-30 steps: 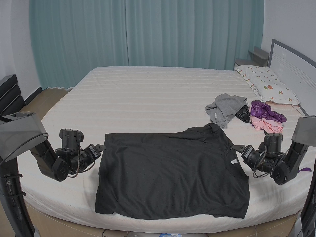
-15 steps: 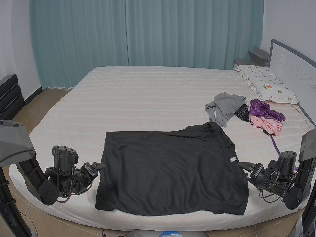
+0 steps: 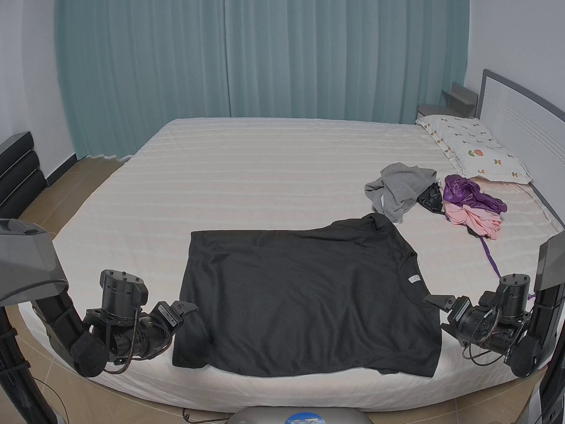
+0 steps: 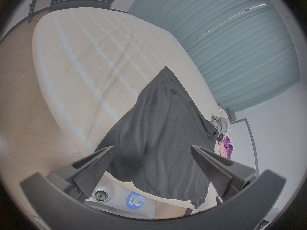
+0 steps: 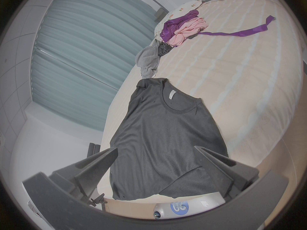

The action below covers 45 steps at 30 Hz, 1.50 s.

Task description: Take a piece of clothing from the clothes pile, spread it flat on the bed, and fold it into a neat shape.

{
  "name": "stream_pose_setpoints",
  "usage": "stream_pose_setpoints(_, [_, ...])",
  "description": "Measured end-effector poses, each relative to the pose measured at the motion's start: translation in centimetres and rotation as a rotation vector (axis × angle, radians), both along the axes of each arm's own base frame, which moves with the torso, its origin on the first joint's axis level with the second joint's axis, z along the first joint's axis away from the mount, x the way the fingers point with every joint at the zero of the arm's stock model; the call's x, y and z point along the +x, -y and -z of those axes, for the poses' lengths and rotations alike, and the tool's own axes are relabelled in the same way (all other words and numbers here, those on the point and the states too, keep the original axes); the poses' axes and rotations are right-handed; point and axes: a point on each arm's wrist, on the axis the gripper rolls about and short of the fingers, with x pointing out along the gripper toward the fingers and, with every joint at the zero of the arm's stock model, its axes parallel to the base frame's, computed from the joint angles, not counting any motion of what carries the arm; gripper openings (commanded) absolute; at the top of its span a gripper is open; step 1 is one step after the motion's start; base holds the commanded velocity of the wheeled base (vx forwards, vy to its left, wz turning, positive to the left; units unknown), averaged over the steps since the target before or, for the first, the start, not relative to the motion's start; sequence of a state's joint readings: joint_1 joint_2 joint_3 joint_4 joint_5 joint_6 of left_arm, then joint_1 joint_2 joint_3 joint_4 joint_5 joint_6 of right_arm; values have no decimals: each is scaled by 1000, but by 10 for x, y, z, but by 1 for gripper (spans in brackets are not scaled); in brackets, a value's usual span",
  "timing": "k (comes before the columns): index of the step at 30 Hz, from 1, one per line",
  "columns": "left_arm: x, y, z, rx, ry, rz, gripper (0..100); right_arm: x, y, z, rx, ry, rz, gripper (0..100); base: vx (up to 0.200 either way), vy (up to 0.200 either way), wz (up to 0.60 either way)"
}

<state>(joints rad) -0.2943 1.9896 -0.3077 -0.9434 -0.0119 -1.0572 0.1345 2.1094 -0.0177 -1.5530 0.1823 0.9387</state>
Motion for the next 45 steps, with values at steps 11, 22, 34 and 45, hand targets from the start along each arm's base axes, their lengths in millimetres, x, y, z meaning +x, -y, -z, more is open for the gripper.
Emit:
stream_pose_setpoints(11, [-4,5,2,-4,-13,8,100,0,-1,3,-5,-13,-2,100,0,-200,0])
stream_pose_setpoints(22, [-17,0,7,43,-49,12,100,0,-1,10,-14,-44,-1,100,0,0,0])
stream_pose_setpoints(34, [-17,-3,8,37,-50,3,100,0,-3,14,-18,-63,-11,100,-83,0,0])
stream_pose_setpoints(45, [-14,-5,20,76,-84,-22,100,0,-4,18,-21,-79,-15,100,-73,0,0])
